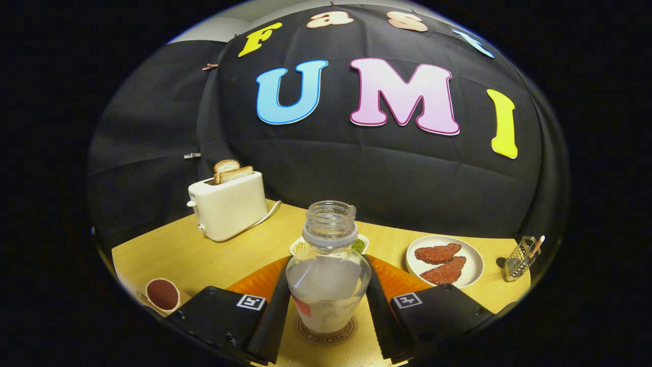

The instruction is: Take the bottle from table, then pour the juice into the cup, finally place the bottle on the coaster

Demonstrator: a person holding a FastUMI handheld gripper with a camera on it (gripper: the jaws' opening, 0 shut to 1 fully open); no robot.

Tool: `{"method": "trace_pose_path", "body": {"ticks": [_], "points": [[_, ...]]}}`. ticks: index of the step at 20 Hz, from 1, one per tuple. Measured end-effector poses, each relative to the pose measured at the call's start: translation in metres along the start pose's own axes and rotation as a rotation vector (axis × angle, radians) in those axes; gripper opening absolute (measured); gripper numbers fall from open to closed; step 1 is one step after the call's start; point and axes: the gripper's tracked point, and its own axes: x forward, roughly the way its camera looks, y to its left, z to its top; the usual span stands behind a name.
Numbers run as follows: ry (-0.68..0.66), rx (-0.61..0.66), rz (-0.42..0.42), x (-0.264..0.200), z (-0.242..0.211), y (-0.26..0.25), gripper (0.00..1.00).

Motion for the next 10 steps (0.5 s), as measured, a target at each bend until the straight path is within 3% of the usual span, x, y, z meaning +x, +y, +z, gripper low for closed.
{"method": "trace_pose_path", "body": {"ticks": [10], "points": [[0.024,-0.032,-0.002,-0.002,-0.020,0.001,0.78]]}}
